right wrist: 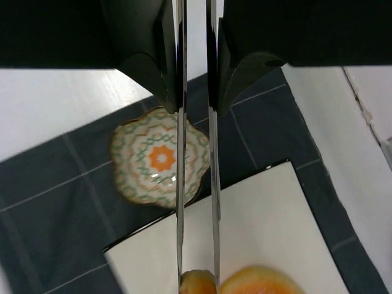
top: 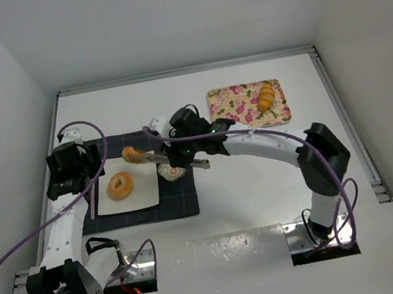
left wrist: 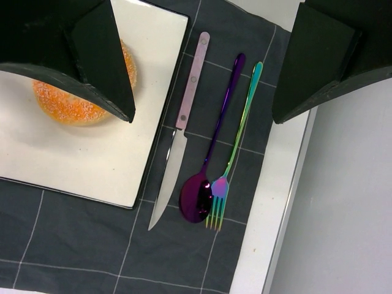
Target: Place the bread
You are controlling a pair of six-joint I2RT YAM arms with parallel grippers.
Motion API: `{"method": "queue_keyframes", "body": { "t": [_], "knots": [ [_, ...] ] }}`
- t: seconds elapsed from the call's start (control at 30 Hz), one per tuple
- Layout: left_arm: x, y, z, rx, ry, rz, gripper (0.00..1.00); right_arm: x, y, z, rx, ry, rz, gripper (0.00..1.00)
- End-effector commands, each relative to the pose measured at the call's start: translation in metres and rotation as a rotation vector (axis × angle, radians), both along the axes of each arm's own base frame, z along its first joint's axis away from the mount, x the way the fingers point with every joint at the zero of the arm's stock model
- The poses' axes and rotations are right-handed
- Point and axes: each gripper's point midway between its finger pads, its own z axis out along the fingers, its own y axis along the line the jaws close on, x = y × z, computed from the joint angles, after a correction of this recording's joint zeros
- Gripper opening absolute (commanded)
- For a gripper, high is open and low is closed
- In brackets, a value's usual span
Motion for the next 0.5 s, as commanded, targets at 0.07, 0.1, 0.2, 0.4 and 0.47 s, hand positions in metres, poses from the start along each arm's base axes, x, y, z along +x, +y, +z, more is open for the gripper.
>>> {"method": "queue_keyframes", "body": {
  "t": [0.07, 0.1, 0.2, 0.4, 0.47],
  "knots": [
    [0.000, 0.001, 0.009, 0.014, -0.039, 0.009, 1.00, -0.008, 0.022, -0.010, 0.003, 0.064, 0.091, 0.23],
    [0.000, 0.001, 0.009, 0.014, -0.039, 0.009, 1.00, -0.008, 0.023, -0.016, -0.007, 0.076, 0.093, 0.25],
    [0.000, 0.001, 0.009, 0.014, -0.039, 0.009, 1.00, -0.011, 0.019, -0.024, -0.030, 0.097, 0.090, 0.31],
    [0.001, 0.001, 0.010, 0.023, -0.045, 0.004, 1.00, -0.014, 0.017, -0.020, -0.033, 0.102, 0.093, 0.55],
    [0.000, -0.001, 0.006, 0.015, -0.036, -0.005, 1.00, -0.011, 0.019, -0.014, -0.021, 0.089, 0.091, 0.56]
  ]
}}
